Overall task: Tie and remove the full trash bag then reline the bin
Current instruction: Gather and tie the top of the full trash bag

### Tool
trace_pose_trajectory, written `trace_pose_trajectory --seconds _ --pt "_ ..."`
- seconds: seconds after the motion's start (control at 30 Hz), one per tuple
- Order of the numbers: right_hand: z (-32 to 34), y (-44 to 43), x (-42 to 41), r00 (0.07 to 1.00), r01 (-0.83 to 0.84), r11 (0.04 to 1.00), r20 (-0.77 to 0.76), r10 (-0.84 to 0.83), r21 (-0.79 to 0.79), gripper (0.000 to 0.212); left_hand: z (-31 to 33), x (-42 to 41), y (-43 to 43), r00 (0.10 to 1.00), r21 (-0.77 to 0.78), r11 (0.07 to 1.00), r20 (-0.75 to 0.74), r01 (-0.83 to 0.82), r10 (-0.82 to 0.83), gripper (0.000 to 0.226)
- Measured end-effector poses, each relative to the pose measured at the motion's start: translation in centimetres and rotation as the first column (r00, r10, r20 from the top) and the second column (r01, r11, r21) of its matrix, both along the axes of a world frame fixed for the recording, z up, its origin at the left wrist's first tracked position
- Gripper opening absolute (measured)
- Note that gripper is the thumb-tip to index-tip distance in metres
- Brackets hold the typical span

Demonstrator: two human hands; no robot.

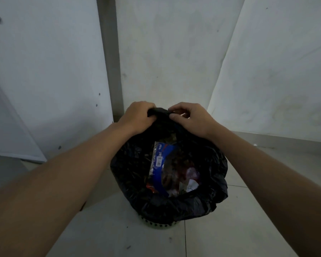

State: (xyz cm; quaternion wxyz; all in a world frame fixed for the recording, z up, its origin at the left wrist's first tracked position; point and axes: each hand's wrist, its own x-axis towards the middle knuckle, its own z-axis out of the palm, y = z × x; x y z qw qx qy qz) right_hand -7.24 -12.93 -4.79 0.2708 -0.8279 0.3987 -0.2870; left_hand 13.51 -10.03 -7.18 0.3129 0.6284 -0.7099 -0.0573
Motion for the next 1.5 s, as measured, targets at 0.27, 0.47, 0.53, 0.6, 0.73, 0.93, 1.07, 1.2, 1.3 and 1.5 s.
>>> trace_pose_trajectory --seconds 0.27,0.47,0.53,0.6,0.73,0.93,1.07,1.2,1.3,1.5 --pt "-1.0 0.6 1.2 0.997 0.077 0.995 -0.009 -0.078 -0.062 0.017 2.1 1.6 4.1 0.983 -0.067 0.983 -0.061 0.169 -0.173 0.043" --pt "0.3 2.9 2.9 0.992 -0.076 0.992 -0.108 0.065 -0.104 0.059 1.0 3.4 6.8 0.993 -0.074 0.995 -0.091 0.062 -0.069 0.026" --pt "0.6 3.8 3.6 0.977 -0.156 0.968 -0.172 0.123 -0.196 0.047 0.9 2.5 7.0 0.974 -0.196 0.981 -0.222 -0.006 -0.038 0.023" --pt "1.3 4.0 4.4 0.987 -0.114 0.955 -0.139 0.078 -0.275 0.017 0.8 1.7 7.0 0.94 -0.261 0.964 -0.337 -0.044 -0.049 0.024" --pt "3.2 4.5 4.5 0.997 0.026 0.972 0.08 -0.008 -0.232 0.033 -0.1 1.5 7.3 0.967 0.03 0.999 -0.257 0.015 -0.007 0.033" --pt "5.1 4.9 2.8 0.998 0.07 0.969 0.015 -0.068 -0.239 0.018 2.4 0.0 7.5 0.955 -0.093 0.995 -0.298 -0.041 0.012 0.019" --pt "4.7 5.1 1.8 0.985 0.169 0.968 0.049 -0.163 -0.187 0.016 7.5 -1.5 7.5 0.958 -0.312 0.946 -0.285 -0.081 -0.012 0.027" --pt "5.4 5.7 1.9 0.971 0.185 0.973 0.177 -0.159 -0.139 0.018 10.8 -2.8 7.9 0.967 -0.284 0.959 -0.24 0.016 -0.087 0.026" --pt "6.2 6.0 2.6 0.966 0.192 0.967 0.206 -0.155 -0.171 0.014 10.3 -2.6 8.4 0.976 -0.144 0.987 -0.198 0.068 -0.096 0.038" --pt "7.9 5.4 2.8 0.924 0.259 0.965 0.284 -0.257 0.03 0.02 8.3 3.1 10.1 0.994 0.571 0.817 -0.011 -0.084 0.11 0.042"
